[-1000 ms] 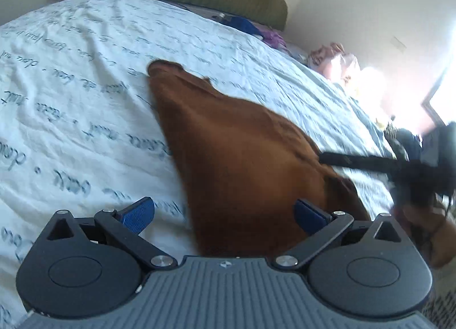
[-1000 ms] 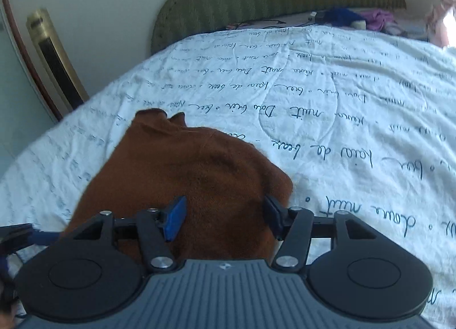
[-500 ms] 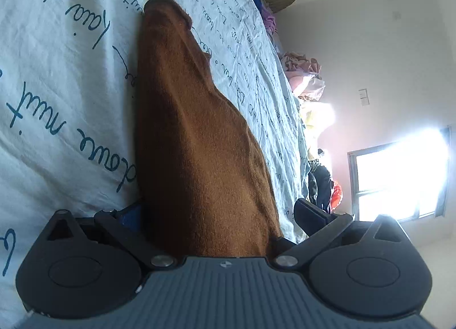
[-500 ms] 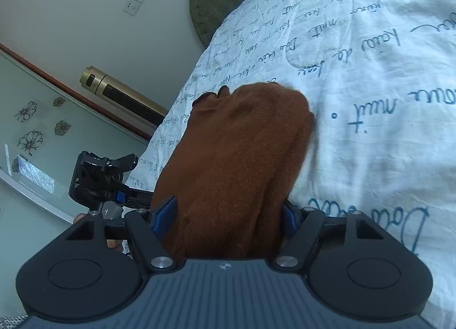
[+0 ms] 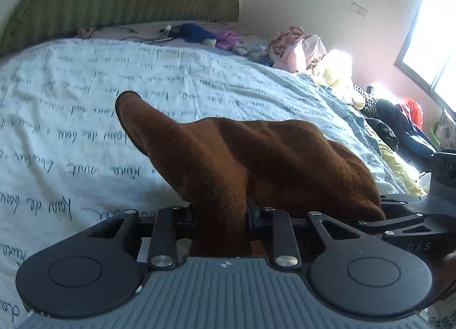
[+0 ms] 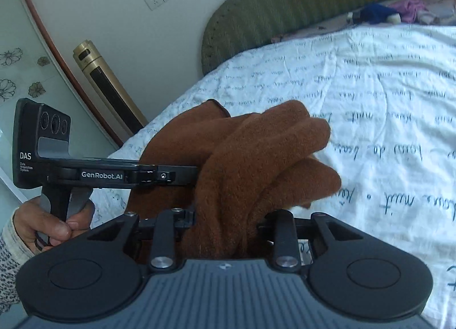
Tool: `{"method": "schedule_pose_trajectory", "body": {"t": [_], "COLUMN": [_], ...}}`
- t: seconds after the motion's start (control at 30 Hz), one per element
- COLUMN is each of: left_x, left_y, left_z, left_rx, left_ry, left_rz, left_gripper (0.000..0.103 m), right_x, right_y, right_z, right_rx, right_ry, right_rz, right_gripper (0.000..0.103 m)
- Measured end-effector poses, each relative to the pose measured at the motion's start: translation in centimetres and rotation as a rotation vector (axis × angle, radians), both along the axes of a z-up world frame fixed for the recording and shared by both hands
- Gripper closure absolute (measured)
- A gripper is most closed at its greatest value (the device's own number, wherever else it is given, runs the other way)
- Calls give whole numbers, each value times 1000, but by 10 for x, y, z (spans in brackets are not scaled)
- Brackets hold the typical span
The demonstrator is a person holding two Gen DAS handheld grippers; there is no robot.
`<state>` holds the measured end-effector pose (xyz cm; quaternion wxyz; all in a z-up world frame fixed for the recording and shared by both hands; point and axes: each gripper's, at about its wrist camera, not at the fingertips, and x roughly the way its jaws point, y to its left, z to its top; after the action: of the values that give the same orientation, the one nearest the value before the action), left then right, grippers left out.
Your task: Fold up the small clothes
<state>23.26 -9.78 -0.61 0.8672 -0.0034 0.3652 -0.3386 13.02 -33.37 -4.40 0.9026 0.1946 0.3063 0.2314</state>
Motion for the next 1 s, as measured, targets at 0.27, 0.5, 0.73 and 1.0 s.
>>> {"method": "schedule_pose_trajectory", "body": {"t": [0.27, 0.5, 0.73, 1.0], "left_x": [28, 53, 3, -33], "left_y": [-25, -7, 59, 46], "left_z": [16, -93, -92, -101], "left_rx": [-109, -56, -234, -207], "left_ry": [86, 395, 495, 483], "left_rz": [-60, 11, 2, 20], "left_gripper": [71, 48, 16, 89], "right_x": [-9, 12, -49, -72], "right_y": [-38, -46, -69, -49], "right_z": [28, -70, -71, -81], "right_rx": [20, 5, 107, 57], "right_ry": [-42, 224, 151, 133], "right_rz": [-99, -109, -114, -56], "right_gripper": [73, 43, 23, 89]}}
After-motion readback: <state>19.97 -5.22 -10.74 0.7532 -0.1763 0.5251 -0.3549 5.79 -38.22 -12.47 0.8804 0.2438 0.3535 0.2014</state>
